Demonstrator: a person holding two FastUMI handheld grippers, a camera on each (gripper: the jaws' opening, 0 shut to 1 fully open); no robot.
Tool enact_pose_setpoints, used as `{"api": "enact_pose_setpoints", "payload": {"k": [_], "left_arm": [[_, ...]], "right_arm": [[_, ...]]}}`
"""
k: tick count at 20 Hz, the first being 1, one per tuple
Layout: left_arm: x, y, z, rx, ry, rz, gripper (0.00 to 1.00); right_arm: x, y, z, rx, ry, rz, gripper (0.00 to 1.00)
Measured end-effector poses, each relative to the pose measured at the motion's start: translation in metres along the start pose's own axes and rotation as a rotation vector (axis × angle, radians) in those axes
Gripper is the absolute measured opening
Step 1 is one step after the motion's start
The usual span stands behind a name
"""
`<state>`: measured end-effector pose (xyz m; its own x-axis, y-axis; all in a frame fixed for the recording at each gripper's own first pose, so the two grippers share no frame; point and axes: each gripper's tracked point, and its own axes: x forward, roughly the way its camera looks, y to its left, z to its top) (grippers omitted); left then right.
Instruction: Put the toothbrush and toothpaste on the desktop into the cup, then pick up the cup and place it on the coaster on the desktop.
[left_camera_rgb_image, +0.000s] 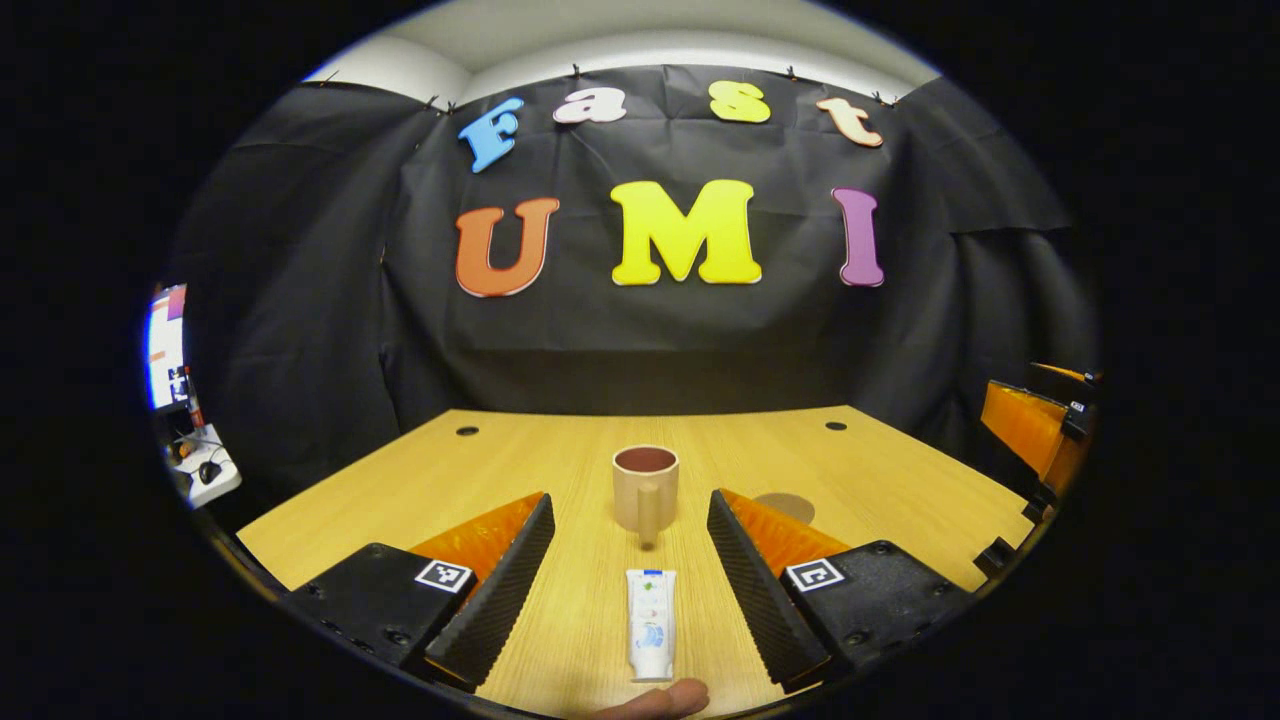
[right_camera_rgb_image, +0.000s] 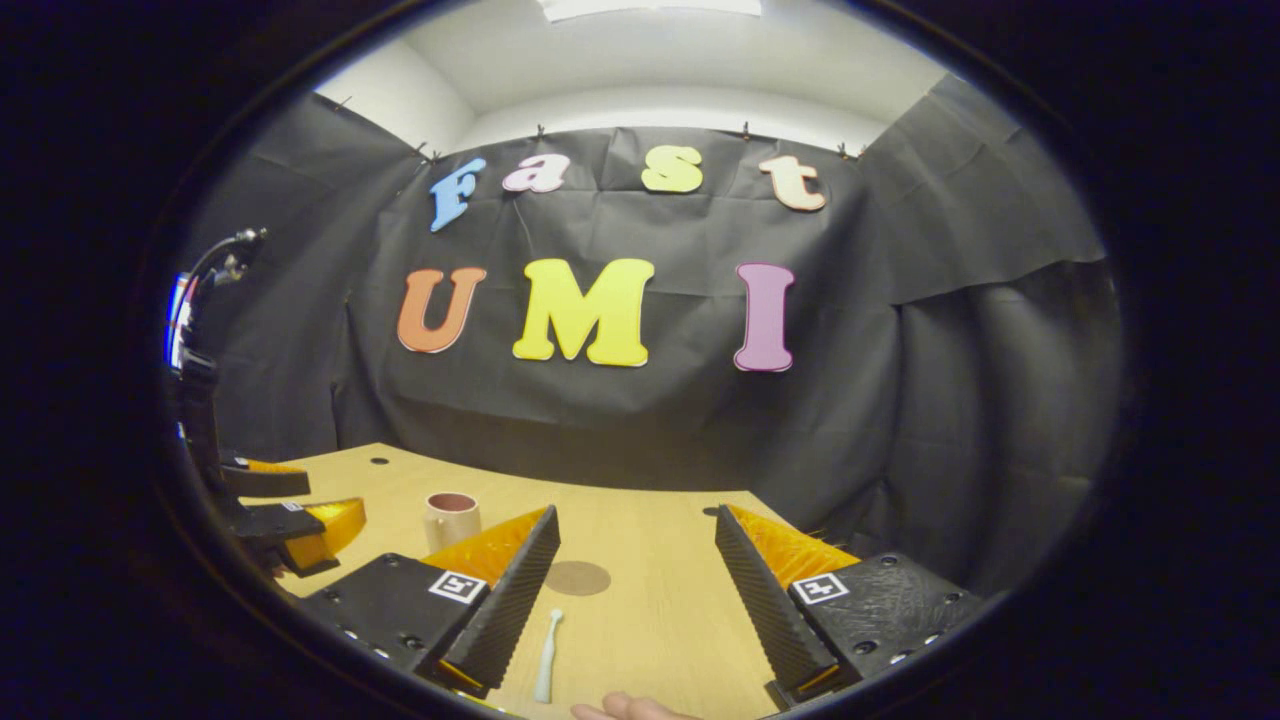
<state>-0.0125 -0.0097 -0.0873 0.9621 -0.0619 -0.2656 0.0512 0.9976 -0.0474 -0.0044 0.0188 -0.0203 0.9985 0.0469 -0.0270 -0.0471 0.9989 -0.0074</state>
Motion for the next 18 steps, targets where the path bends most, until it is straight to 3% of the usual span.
{"api": "enact_pose_setpoints", "payload": {"k": [6, 12, 16, 17, 18], "left_arm": [[0.012, -0.011, -0.097, -0.010, 0.323, -0.034, 0.99], [0.006, -0.014, -0.130, -0.047, 0.475, -0.051, 0.95], [0.008, -0.014, -0.133, -0.026, 0.504, -0.059, 0.56], [0.009, -0.015, -0.132, -0.019, 0.499, -0.070, 0.57], [0.008, -0.012, -0.133, -0.028, 0.495, -0.074, 0.50]], "right_arm": [[0.005, 0.006, -0.033, -0.021, 0.072, 0.012, 0.95], [0.008, 0.015, -0.056, -0.012, 0.131, 0.038, 0.95], [0.009, 0.016, -0.060, -0.001, 0.146, 0.045, 0.95], [0.009, 0.016, -0.059, 0.002, 0.148, 0.045, 0.95], [0.009, 0.016, -0.062, 0.005, 0.152, 0.045, 0.95]]}}
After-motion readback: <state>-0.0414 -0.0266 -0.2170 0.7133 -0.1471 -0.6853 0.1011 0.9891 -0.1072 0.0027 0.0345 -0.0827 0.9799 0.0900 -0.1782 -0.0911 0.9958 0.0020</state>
